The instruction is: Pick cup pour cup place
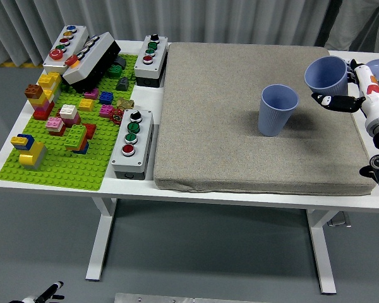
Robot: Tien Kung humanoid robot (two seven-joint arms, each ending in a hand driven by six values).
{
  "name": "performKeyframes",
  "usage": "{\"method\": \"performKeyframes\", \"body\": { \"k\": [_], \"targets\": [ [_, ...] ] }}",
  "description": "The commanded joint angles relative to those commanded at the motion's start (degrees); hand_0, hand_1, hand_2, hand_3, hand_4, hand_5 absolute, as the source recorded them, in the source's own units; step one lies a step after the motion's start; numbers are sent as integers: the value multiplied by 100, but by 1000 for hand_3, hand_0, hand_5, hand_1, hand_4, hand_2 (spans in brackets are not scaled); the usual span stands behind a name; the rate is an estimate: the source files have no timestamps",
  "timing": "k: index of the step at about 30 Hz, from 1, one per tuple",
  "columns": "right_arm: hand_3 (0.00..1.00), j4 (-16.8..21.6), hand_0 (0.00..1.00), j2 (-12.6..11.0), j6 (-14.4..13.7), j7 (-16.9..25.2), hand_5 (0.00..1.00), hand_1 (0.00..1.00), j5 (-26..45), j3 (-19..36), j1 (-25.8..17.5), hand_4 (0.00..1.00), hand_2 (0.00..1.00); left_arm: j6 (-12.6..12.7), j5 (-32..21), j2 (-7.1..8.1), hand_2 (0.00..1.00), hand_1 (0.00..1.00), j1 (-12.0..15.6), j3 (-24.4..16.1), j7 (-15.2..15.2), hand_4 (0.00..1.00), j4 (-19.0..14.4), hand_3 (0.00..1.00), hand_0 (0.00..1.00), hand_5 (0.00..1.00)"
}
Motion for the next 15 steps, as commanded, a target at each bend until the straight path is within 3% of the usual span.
{"method": "performKeyframes", "body": {
  "k": [15],
  "targets": [
    [707,341,822,82,-7,-249,234,684,-569,-168,15,817,586,1,23,3,862,852,-12,-30,6,640,0,773,871,957]
  ]
}}
